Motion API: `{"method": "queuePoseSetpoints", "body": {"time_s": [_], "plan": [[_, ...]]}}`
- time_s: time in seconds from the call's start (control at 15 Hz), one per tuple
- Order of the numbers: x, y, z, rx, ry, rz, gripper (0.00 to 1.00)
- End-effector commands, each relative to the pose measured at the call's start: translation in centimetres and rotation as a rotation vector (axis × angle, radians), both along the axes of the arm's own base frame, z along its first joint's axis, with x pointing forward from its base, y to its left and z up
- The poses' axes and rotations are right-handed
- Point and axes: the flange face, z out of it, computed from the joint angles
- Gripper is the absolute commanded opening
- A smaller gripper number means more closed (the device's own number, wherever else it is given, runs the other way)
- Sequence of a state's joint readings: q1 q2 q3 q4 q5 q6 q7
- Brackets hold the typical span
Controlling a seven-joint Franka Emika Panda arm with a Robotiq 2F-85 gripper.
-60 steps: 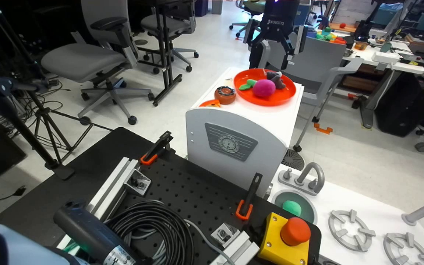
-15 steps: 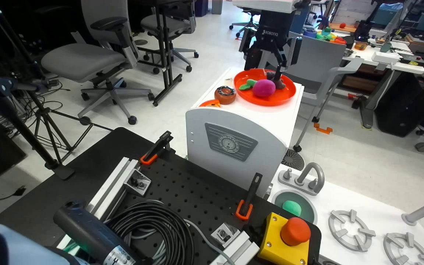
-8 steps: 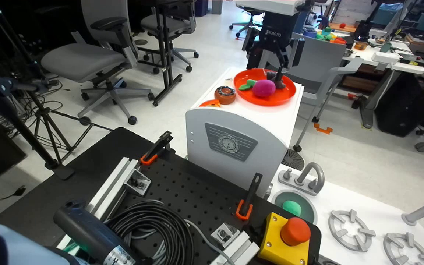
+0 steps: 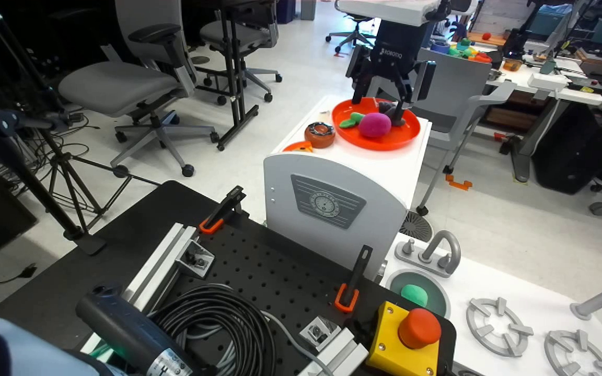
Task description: Put the purple plush toy in the sink
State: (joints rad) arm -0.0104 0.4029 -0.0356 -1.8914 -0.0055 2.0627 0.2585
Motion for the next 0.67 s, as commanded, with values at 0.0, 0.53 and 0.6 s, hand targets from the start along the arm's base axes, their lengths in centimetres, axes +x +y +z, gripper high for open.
{"method": "queuePoseSetpoints", "body": {"time_s": [0.0,0.53,0.6], "plan": [[0.28,-0.27,0.15,0.005,0.052,-0.031,1.0],[0.57,-0.64,0.69,-0.019,0.026,-0.069,1.0],[0.67,-0.65,0.8,-0.022,0.012,-0.069,1.0]]}}
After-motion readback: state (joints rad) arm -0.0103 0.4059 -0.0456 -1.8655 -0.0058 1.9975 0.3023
